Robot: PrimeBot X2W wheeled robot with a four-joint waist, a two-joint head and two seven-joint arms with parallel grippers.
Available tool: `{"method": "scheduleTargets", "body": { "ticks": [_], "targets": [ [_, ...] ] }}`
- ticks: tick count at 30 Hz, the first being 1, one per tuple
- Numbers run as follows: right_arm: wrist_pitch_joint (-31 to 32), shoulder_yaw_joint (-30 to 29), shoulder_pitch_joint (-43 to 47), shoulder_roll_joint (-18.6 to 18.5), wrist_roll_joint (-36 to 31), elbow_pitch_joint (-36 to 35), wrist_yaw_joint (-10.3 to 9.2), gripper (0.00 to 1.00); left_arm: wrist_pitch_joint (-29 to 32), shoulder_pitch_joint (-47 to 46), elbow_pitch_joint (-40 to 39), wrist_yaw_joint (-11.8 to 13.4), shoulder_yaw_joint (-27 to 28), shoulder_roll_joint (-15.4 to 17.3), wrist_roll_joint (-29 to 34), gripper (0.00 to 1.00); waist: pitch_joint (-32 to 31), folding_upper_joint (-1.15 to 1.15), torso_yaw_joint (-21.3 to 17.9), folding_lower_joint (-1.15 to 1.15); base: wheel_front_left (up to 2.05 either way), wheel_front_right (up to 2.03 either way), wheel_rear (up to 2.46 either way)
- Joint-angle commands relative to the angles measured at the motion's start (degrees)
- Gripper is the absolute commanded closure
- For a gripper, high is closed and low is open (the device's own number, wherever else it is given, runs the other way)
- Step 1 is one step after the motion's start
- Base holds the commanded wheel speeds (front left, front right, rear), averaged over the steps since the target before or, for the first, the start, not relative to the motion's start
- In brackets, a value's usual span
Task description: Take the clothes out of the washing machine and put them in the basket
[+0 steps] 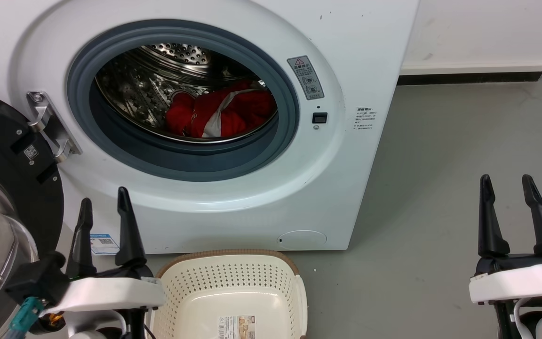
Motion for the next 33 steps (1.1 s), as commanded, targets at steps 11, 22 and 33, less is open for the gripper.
{"method": "scheduleTargets", "body": {
  "ticks": [11, 22, 33],
  "targets": [
    [-1.85, 0.86, 0.93, -0.24, -8.67, -0.19, -0.01, 0.00, -1.86, 1.00, -0.32, 5.39, -6.57, 3.82, 8.75, 0.00, 0.04, 0.00, -0.06, 0.00, 0.00, 0.00, 0.00],
    [-3.30, 1.89, 1.54, -0.25, -15.22, 0.87, -0.02, 0.00, -3.27, 1.87, 4.27, 4.46, -9.06, 4.94, 11.40, 0.00, -0.10, 0.00, -0.51, 0.00, 0.00, 0.00, 0.00],
    [-4.57, 2.40, 1.84, -0.26, -20.57, 0.30, -0.02, 0.00, -4.50, 1.64, 3.48, 3.29, -9.22, 5.21, 17.10, 0.00, 0.56, 0.00, -0.77, -0.01, 0.00, 0.00, 0.00]
  ]
}}
